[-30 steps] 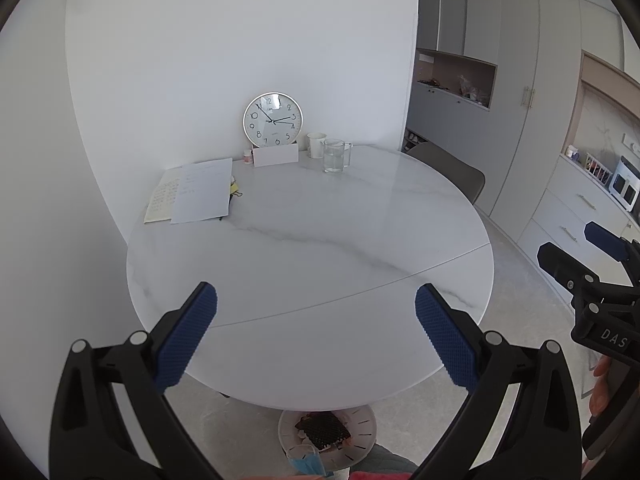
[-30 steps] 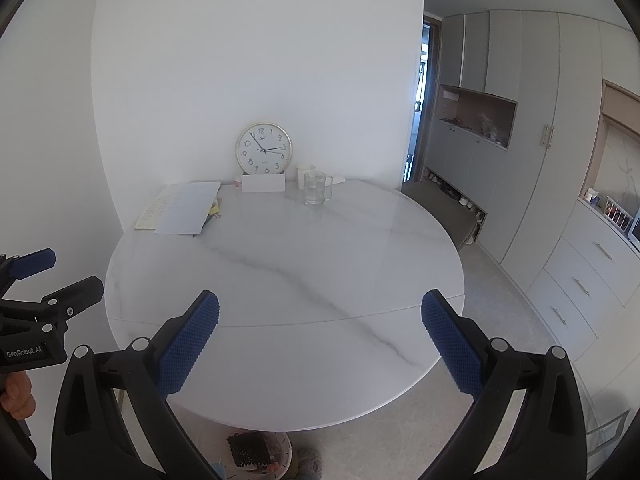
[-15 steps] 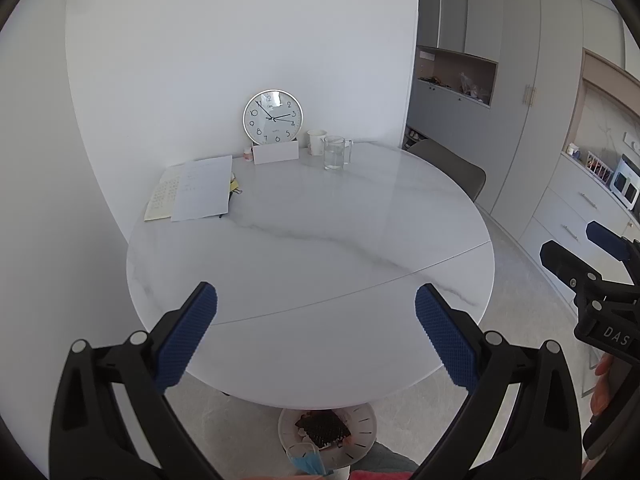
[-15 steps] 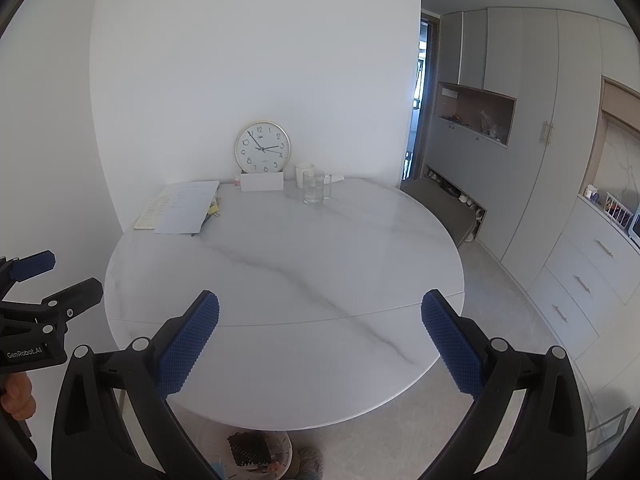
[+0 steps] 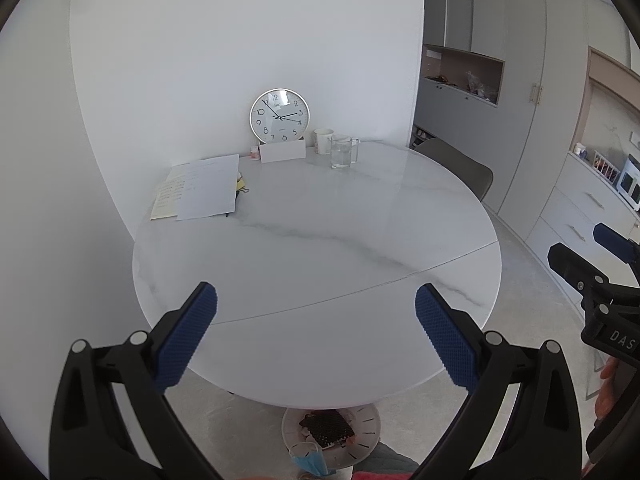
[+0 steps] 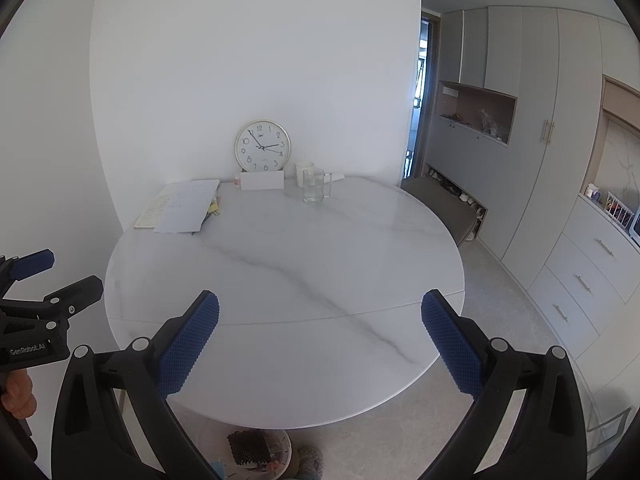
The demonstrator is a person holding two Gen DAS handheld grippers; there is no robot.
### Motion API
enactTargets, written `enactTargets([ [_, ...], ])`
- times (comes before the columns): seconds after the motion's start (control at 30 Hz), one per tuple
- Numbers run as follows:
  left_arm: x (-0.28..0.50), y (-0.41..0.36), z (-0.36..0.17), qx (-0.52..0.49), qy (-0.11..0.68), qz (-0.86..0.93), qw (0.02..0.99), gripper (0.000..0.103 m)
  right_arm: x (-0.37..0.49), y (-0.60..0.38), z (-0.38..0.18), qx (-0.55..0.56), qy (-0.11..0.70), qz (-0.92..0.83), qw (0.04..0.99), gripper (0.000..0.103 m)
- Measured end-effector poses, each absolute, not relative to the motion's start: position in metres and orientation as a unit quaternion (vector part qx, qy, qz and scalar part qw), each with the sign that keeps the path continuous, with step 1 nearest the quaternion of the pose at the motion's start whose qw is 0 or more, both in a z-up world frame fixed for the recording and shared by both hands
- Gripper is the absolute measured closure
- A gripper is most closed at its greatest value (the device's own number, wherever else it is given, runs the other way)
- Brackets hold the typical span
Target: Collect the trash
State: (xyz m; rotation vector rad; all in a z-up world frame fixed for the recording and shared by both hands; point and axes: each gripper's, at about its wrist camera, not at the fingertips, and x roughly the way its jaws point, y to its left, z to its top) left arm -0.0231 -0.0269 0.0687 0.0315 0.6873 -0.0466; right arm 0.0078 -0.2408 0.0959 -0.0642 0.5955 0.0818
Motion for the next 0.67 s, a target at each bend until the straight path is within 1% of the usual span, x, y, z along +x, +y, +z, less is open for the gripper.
enactTargets([
  [0.2,-0.0226,-0.0254,0.0689,0.002,0.336,-0.012,0.942,0.008,0.0085,-0.2428,0.0940,-0.030,0.297,0.042,0.953,0.002],
  [0.67,-0.0255,-0.0317,0.0710,0.013,0.343,-0.028,0.939,0.008,0.0117,-0.2445,0.0929,-0.030,0.302,0.044,0.952,0.002],
])
